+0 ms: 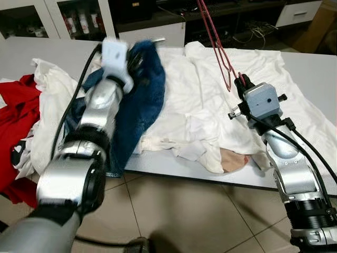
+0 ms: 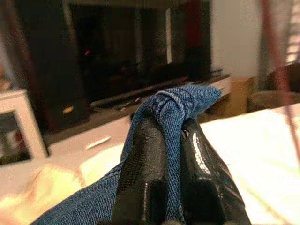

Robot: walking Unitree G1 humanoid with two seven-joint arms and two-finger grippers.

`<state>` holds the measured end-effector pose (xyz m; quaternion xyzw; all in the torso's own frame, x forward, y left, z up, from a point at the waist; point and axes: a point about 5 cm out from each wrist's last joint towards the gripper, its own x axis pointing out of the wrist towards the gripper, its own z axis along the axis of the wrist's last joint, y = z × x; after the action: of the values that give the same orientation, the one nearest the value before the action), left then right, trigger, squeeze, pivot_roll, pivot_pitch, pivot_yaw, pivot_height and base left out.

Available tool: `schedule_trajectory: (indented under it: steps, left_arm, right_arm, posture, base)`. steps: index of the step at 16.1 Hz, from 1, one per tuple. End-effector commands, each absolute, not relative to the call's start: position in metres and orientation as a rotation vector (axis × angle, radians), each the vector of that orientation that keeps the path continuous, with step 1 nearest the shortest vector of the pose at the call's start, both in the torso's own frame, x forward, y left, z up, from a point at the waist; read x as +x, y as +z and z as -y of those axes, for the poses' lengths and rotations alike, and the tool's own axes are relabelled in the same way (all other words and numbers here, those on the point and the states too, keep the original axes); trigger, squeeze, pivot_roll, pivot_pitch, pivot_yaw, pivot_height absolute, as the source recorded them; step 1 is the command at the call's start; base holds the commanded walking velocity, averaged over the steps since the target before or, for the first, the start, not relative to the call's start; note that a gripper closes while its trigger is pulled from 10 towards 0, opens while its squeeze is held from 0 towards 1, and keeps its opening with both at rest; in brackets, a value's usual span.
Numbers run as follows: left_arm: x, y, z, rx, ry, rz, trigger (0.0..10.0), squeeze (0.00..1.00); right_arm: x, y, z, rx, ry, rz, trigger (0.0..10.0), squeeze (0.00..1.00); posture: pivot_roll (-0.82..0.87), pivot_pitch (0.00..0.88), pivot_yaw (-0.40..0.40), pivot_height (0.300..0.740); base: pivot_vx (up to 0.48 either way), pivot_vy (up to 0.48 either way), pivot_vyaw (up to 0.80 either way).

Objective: Hang hanger

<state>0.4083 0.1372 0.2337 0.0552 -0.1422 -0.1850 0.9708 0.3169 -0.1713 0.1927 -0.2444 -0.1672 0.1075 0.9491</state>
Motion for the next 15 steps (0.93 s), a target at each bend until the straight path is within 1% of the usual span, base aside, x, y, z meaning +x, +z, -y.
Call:
schedule_trajectory:
  steps: [1, 2, 3, 4, 6, 8, 9, 10, 11, 12, 13, 14, 15]
  left_arm:
    - [0.409, 0.242, -0.125, 0.123, -0.427, 0.311, 0.0, 0.00]
    - [0.409, 0.244, -0.121, 0.121, -0.443, 0.319, 0.0, 0.00]
    - [0.408, 0.255, -0.106, 0.076, -0.518, 0.374, 0.0, 0.00]
    - [0.406, 0.259, -0.102, 0.040, -0.554, 0.404, 0.0, 0.00]
    - [0.402, 0.257, -0.102, 0.000, -0.604, 0.440, 0.0, 0.00]
    - [0.397, 0.250, -0.115, -0.031, -0.649, 0.476, 0.0, 0.00]
    - [0.393, 0.243, -0.137, -0.056, -0.647, 0.489, 0.0, 0.00]
    - [0.391, 0.241, -0.145, -0.061, -0.642, 0.490, 0.0, 0.00]
    - [0.387, 0.236, -0.165, -0.074, -0.615, 0.488, 0.0, 0.00]
    - [0.385, 0.234, -0.181, -0.081, -0.582, 0.488, 0.0, 0.00]
    - [0.380, 0.232, -0.209, -0.085, -0.518, 0.492, 0.0, 0.00]
    - [0.375, 0.232, -0.228, -0.088, -0.468, 0.499, 0.0, 0.00]
    - [0.370, 0.230, -0.241, -0.085, -0.441, 0.499, 0.0, 0.00]
  right_arm:
    - [0.319, 0.196, 0.171, -0.503, 0.220, 0.352, 10.0, 0.00]
    - [0.319, 0.196, 0.171, -0.504, 0.221, 0.352, 10.0, 0.00]
    - [0.318, 0.196, 0.173, -0.510, 0.208, 0.346, 10.0, 0.00]
    - [0.318, 0.195, 0.175, -0.512, 0.198, 0.342, 10.0, 0.00]
    - [0.317, 0.194, 0.178, -0.515, 0.180, 0.334, 10.0, 0.00]
    - [0.318, 0.192, 0.182, -0.523, 0.152, 0.316, 10.0, 0.00]
    - [0.320, 0.191, 0.185, -0.527, 0.129, 0.305, 10.0, 0.00]
    - [0.321, 0.191, 0.186, -0.529, 0.122, 0.299, 10.0, 0.00]
    - [0.323, 0.191, 0.187, -0.531, 0.115, 0.292, 10.0, 0.00]
    - [0.325, 0.190, 0.187, -0.533, 0.111, 0.286, 10.0, 0.00]
    - [0.328, 0.190, 0.188, -0.530, 0.104, 0.274, 10.0, 0.00]
    - [0.331, 0.190, 0.189, -0.525, 0.098, 0.264, 10.0, 0.00]
    - [0.333, 0.190, 0.189, -0.523, 0.094, 0.259, 10.0, 0.00]
  posture:
    - [0.09, 0.007, 0.049, 0.740]
    - [0.08, 0.009, 0.051, 0.740]
    - [0.07, 0.009, 0.053, 0.740]
    - [0.07, 0.010, 0.054, 0.740]
    - [0.06, 0.012, 0.054, 0.740]
    - [0.07, 0.014, 0.049, 0.740]
    - [0.08, 0.015, 0.042, 0.740]
    - [0.09, 0.016, 0.037, 0.740]
    - [0.10, 0.017, 0.030, 0.740]
    - [0.11, 0.018, 0.027, 0.740]
    - [0.13, 0.017, 0.017, 0.740]
    - [0.13, 0.017, 0.010, 0.740]
    - [0.14, 0.015, 0.006, 0.740]
  base:
    - [0.000, 0.000, 0.00]
    - [0.000, 0.000, 0.00]
    - [0.000, 0.000, 0.00]
    - [0.000, 0.000, 0.00]
    - [0.000, 0.000, 0.00]
    - [0.000, 0.000, 0.00]
    - [0.000, 0.000, 0.00]
    - [0.000, 0.000, 0.00]
    - [0.000, 0.000, 0.00]
    - [0.000, 0.000, 0.00]
    - [0.000, 0.000, 0.00]
    - [0.000, 0.000, 0.00]
    - [0.000, 0.000, 0.00]
